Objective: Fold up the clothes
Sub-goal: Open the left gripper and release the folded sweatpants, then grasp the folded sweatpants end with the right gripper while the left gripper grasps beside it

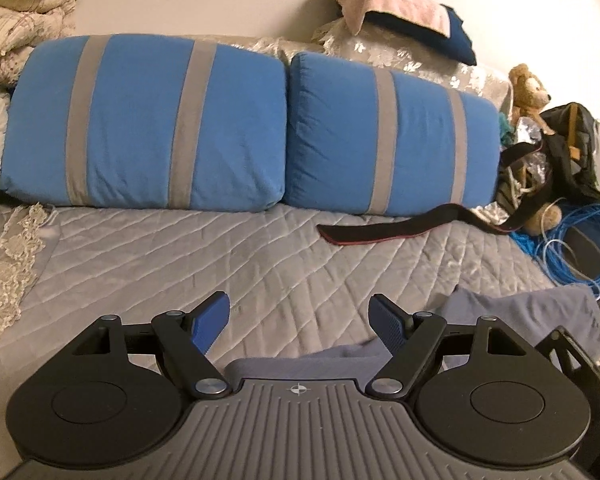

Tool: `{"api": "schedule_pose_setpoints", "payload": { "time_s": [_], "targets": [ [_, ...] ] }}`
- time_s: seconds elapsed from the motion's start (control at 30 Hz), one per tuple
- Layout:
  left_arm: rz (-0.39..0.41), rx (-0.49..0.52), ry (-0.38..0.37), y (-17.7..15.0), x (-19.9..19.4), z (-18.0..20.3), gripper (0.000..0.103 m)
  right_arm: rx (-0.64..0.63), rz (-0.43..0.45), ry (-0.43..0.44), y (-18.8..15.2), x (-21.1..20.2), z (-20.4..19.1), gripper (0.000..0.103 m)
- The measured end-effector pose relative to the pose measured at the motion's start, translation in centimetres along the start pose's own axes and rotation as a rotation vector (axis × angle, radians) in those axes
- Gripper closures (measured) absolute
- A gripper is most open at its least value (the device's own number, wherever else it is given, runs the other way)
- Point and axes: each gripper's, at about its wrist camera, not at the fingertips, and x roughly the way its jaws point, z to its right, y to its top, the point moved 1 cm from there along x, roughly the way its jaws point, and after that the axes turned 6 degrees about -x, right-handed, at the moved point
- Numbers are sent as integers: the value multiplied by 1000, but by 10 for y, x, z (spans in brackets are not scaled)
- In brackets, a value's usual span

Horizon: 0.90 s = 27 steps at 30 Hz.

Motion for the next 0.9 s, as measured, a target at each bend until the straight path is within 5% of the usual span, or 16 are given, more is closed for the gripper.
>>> {"api": "schedule_pose_setpoints", "payload": {
  "time_s": [0.27,0.43,0.57,0.9],
  "targets": [
    [-39,-15,11,2,12,-5,27,-19,10,103,-2,5,-3,48],
    [-53,-12,6,2,18,-2,27,-13,19,166,-3,3,-6,78],
    [-62,42,8,-1,22,7,27,-13,38,144,-5,-1,-3,81],
    [19,395,14,-47,8,30,27,89,65,23,-18,-3,40,82]
  ]
}}
